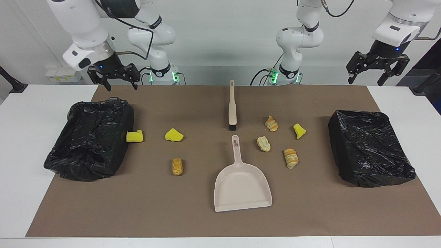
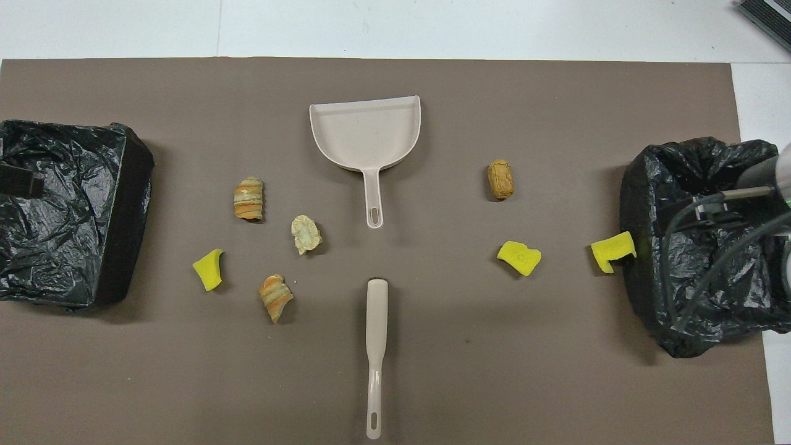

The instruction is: Sweep and dump trash in bin

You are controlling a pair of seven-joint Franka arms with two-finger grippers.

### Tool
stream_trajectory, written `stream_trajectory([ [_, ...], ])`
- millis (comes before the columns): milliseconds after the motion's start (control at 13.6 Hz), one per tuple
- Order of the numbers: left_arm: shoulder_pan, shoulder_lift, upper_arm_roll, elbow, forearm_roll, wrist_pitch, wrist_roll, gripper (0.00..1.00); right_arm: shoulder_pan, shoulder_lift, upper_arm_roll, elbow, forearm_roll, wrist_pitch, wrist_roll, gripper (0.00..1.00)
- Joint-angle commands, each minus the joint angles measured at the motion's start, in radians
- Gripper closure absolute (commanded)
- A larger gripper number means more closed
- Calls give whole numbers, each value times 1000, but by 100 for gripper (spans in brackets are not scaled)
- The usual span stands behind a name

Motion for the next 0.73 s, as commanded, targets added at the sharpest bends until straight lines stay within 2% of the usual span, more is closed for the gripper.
stream_trajectory([
  [0, -11, -12, 11, -4, -3, -13, -4, 0, -2, 43, 39, 20, 12, 34, 30, 0],
  [367, -11, -12, 11, -4, -3, -14, -4, 0, 11, 123, 113, 23, 48, 118, 153, 0],
  [661, -11, -12, 10, -4, -3, -16, -1, 0, 86, 166, 115, 26, 58, 196, 272, 0],
])
